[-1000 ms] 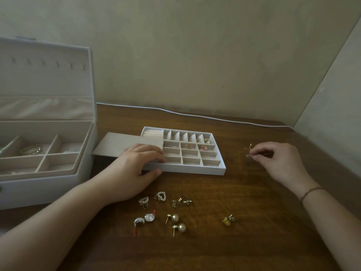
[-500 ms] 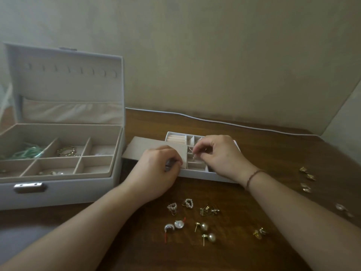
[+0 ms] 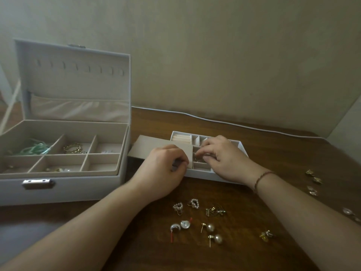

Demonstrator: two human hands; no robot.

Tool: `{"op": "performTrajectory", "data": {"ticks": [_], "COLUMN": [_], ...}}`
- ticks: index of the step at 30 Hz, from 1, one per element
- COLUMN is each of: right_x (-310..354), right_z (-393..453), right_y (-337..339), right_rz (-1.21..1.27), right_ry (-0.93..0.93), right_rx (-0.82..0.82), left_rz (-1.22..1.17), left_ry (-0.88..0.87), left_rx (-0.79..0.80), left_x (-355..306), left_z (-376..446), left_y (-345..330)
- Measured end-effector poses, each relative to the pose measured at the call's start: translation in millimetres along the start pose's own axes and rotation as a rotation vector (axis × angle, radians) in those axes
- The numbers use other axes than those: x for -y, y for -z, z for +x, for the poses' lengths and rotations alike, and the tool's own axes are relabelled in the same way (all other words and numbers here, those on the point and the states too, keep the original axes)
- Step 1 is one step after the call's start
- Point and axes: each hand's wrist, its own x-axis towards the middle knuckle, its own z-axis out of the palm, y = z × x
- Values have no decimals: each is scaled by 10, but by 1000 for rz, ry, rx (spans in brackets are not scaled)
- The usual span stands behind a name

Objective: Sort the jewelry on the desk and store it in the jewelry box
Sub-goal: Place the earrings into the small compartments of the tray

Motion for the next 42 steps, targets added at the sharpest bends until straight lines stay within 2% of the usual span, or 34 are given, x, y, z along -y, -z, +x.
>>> {"op": "performTrajectory", "data": {"ticks": [4, 8, 16, 20, 24, 26, 29, 31, 33, 35, 39, 42], "right_x": [-51, -66, -74, -125, -202, -183, -4, 179, 382, 506, 576, 582], "right_z": [-24, -32, -71, -126, -198, -249, -397, -537, -639, -655, -598, -578], "right_y": [-12, -20, -1, 53, 72, 77, 132, 186, 201, 158, 79, 138], "right_rz": [-16, 52, -22, 8, -45, 12, 105, 145, 129, 66, 37, 148], "right_ry": [5, -10, 29, -12, 1, 20, 54, 128, 191, 228, 219, 181], "right_rx": [43, -29, 43, -22, 95, 50, -106, -43, 123, 219, 274, 277], "left_rz": [3, -12, -4, -5, -7, -7, -11, -6, -18, -37, -40, -35], "left_ry": [-15, -18, -27, -25, -20, -24, -25, -25, -18, -1, 4, 0], "left_rx": [5, 3, 11, 12, 10, 8, 2, -29, -90, -126, -122, -119], "left_x": [-2, 0, -1, 7, 10, 9, 18, 32, 43, 39, 30, 35], "left_z": [2, 1, 4, 4, 4, 2, 3, 6, 4, 3, 4, 3], "left_y": [-6, -6, 0, 0, -4, -6, -11, -28, -38, -37, -33, -32]}}
